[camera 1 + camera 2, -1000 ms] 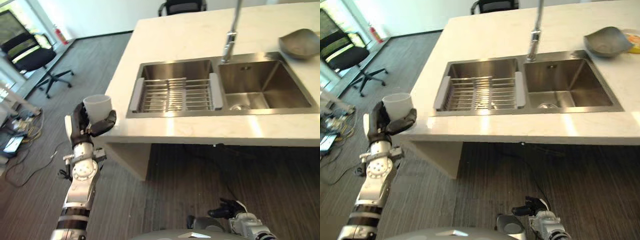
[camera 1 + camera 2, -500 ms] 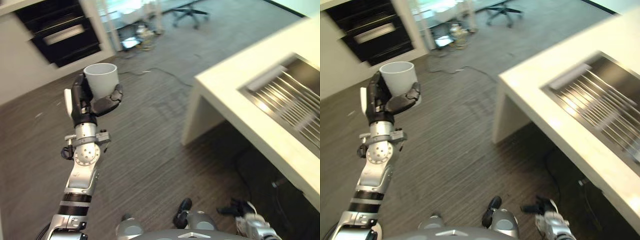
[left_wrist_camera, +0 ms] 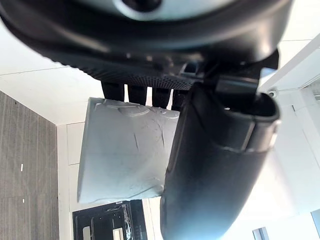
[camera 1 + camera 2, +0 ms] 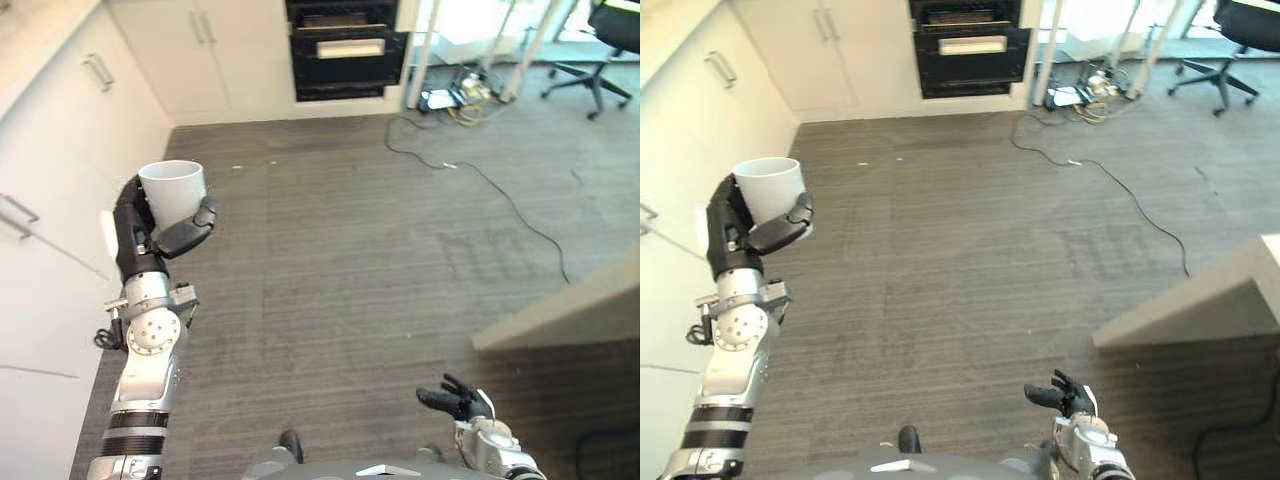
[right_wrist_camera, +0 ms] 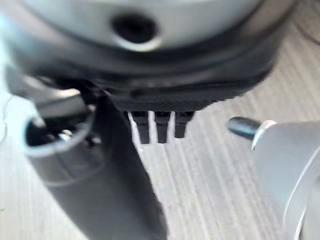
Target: Place the dishes in the dishwasher.
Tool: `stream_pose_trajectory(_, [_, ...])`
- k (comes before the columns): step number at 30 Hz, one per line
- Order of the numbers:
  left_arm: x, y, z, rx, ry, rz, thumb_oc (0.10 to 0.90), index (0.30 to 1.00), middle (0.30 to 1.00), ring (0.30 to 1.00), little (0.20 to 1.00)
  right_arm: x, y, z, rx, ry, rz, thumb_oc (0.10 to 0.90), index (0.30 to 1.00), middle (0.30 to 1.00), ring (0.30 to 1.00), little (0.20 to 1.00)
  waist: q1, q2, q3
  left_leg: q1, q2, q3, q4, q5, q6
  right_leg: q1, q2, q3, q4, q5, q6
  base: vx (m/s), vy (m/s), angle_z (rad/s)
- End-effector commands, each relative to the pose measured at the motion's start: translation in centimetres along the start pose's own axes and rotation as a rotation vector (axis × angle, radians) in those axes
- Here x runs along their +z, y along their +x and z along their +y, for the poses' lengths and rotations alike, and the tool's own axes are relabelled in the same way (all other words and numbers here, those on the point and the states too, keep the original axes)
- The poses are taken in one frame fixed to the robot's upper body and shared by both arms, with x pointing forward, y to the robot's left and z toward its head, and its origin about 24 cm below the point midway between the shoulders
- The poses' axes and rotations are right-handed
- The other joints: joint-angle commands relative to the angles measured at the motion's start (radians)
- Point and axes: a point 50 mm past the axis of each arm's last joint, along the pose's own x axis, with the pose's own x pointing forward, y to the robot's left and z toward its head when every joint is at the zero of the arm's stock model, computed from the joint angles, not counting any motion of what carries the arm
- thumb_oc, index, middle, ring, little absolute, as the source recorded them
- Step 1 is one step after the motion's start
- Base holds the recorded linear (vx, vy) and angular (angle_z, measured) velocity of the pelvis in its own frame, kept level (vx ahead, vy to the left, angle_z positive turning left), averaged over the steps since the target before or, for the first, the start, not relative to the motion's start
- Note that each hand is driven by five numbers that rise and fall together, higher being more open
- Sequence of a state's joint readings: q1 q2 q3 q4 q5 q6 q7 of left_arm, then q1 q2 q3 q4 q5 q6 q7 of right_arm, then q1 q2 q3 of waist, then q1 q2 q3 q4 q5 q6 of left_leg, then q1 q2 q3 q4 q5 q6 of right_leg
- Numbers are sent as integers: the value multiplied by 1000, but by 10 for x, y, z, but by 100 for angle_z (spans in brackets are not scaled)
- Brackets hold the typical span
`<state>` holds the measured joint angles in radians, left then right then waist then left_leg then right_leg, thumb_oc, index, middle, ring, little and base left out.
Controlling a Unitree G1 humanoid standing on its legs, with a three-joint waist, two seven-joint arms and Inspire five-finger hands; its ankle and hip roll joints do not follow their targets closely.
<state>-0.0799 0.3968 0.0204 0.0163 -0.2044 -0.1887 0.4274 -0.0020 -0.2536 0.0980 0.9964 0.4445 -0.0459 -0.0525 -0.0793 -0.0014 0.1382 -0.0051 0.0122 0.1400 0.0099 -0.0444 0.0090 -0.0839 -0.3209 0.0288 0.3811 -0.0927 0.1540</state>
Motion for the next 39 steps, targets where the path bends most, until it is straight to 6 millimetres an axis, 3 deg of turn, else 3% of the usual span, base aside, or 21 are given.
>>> stream_pose_trajectory(1, [78, 25, -15, -89, -81, -394, 400, 300, 300, 300, 300, 10, 5, 7, -2, 76, -20, 800, 900, 900, 900, 900, -46, -21, 21, 21, 17, -37, -97, 28, -82, 47, 245, 153, -314, 15, -4, 301, 57, 132])
stream_pose_trajectory(2, [80, 25, -19, -100, -82, -400, 400, 300, 300, 300, 300, 9, 5, 5, -8, 98, -24, 800, 900, 900, 900, 900, -50, -23, 30, 30, 9, -61, -97, 22, -80, 10, 279, 153, -343, 34, -19, 245, -95, 154])
stream_pose_trajectory(3, [78, 26, -22, -100, -73, -396, 400, 300, 300, 300, 300, 7, 4, 1, -33, 112, -12, 800, 900, 900, 900, 900, -42, -29, 36, 38, 8, -75, -97, 18, -83, 13, 272, 91, -359, 47, -22, 155, -112, 151])
stream_pose_trajectory(5, [78, 26, -22, -95, -73, -390, 400, 300, 300, 300, 300, -7, 1, -6, -71, 150, 25, 800, 900, 900, 900, 900, -36, -38, 34, 37, 6, -97, -97, 32, -88, 44, 238, 41, -340, 41, -19, 64, -137, 140])
stream_pose_trajectory(6, [72, 24, -20, -81, -80, -361, 400, 300, 300, 300, 300, -18, -2, -9, -88, 151, 64, 800, 900, 900, 900, 900, -31, -43, 24, 31, 12, -100, -97, 44, -93, 69, 233, 31, -384, 60, -23, 40, -137, 141])
stream_pose_trajectory(11, [69, 21, -5, -42, -48, -351, 400, 300, 300, 300, 300, -28, -3, -21, -124, 78, 128, 800, 900, 900, 900, 900, -18, -46, -8, 64, 20, -106, -97, 36, -93, 132, 218, 12, -415, 53, -24, 89, -70, 33])
stream_pose_trajectory(12, [82, 35, 4, -29, -6, -406, 400, 300, 300, 300, 300, -44, -31, -118, -327, -21, 250, 800, 900, 900, 900, 900, -45, -56, -14, 84, 22, -105, -97, 31, -90, 137, 217, 24, -388, 46, -17, 60, -28, -17])
stream_pose_trajectory(13, [86, 33, -1, -29, -30, -429, 400, 300, 300, 300, 300, -59, -24, -76, -220, 5, 238, 800, 900, 900, 900, 900, -63, -45, -10, 89, 25, -97, -97, 24, -87, 126, 218, 38, -363, 44, -16, 15, 11, -15])
stream_pose_trajectory(17, [76, 19, 10, -4, -13, -397, 400, 300, 300, 300, 300, -39, -12, -41, -141, -80, 125, 800, 900, 900, 900, 900, -119, -52, 0, 109, 19, -39, -97, 11, -73, 88, 223, 120, -346, 68, -6, -22, 106, -17])
stream_pose_trajectory(19, [73, 19, 7, -10, -17, -378, 400, 300, 300, 300, 300, -33, -10, -34, -121, -113, 96, 800, 900, 900, 900, 900, -156, -57, -8, 119, 15, -2, -97, -8, -69, 89, 222, 147, -375, 78, 2, -3, 114, 2])
stream_pose_trajectory(22, [79, 24, 0, -32, -13, -398, 400, 300, 300, 300, 300, -34, -9, -23, -97, -118, 86, 800, 900, 900, 900, 900, -210, -84, 11, 91, 8, 51, -97, -15, -63, 26, 237, 203, -441, 168, 37, -175, 77, 10])
stream_pose_trajectory(23, [79, 25, 0, -32, -12, -400, 400, 300, 300, 300, 300, -34, -9, -22, -96, -117, 85, 800, 900, 900, 900, 900, -206, -84, 8, 86, 9, 55, -97, -15, -63, 21, 238, 207, -445, 173, 38, -243, 53, -5])
stream_pose_trajectory(25, [92, 32, -7, -65, 37, -457, 400, 300, 300, 300, 300, -50, -13, -17, -95, -80, 132, 800, 900, 900, 900, 900, -258, -111, 24, 31, 20, 97, -97, -16, -57, -83, 290, 245, -462, 240, 77, -281, 41, -9])
stream_pose_trajectory(26, [95, 35, -8, -78, 68, -476, 400, 300, 300, 300, 300, -60, -16, -13, -85, -57, 166, 800, 900, 900, 900, 900, -259, -125, 14, -6, 28, 118, -97, 1, -57, -126, 312, 226, -465, 262, 83, -309, 62, 13])
stream_pose_trajectory(27, [95, 37, -11, -127, 125, -477, 400, 300, 300, 300, 300, -93, -29, -17, -120, -13, 291, 800, 900, 900, 900, 900, -277, -128, 0, -25, 58, 182, -97, 24, -60, -130, 338, 154, -453, 228, 77, -232, 29, 24])
stream_pose_trajectory(28, [95, 37, -11, -127, 126, -478, 400, 300, 300, 300, 300, -93, -29, -16, -119, -12, 291, 800, 900, 900, 900, 900, -275, -131, -1, -28, 58, 184, -97, 31, -62, -133, 339, 156, -454, 235, 75, -179, 47, 14])
stream_pose_trajectory(31, [89, 29, -16, -174, 92, -454, 400, 300, 300, 300, 300, -144, -60, -33, -203, 51, 508, 800, 900, 900, 900, 900, -250, -122, 13, -13, 117, 262, -97, 61, -81, -48, 263, 85, -377, 167, 54, -216, 1, -7])
stream_pose_trajectory(34, [82, 21, -14, -162, 36, -411, 400, 300, 300, 300, 300, -175, -85, -42, -279, 156, 641, 800, 900, 900, 900, 900, -225, -95, 26, -38, 191, 338, -91, 117, -97, 71, 89, 35, -277, 159, 55, -479, -112, -12])
stream_pose_trajectory(35, [79, 16, -10, -142, 24, -396, 400, 300, 300, 300, 300, -175, -86, -44, -294, 187, 643, 800, 900, 900, 900, 900, -202, -89, 15, -34, 210, 385, -86, 133, -114, 128, 12, 13, -310, 203, 69, -562, -203, 1])
stream_pose_trajectory(36, [74, 14, -6, -134, 36, -375, 400, 300, 300, 300, 300, -174, -83, -39, -281, 207, 636, 800, 900, 900, 900, 900, -191, -92, 0, -43, 230, 405, -78, 150, -125, 155, -23, 1, -324, 241, 83, -361, -247, 21])
stream_pose_trajectory(39, [66, 13, 4, -103, 55, -338, 400, 300, 300, 300, 300, -163, -73, -31, -231, 178, 597, 800, 900, 900, 900, 900, -149, -99, -41, -43, 263, 431, -76, 169, -162, 210, -49, -42, -393, 261, 108, -168, -210, 9])
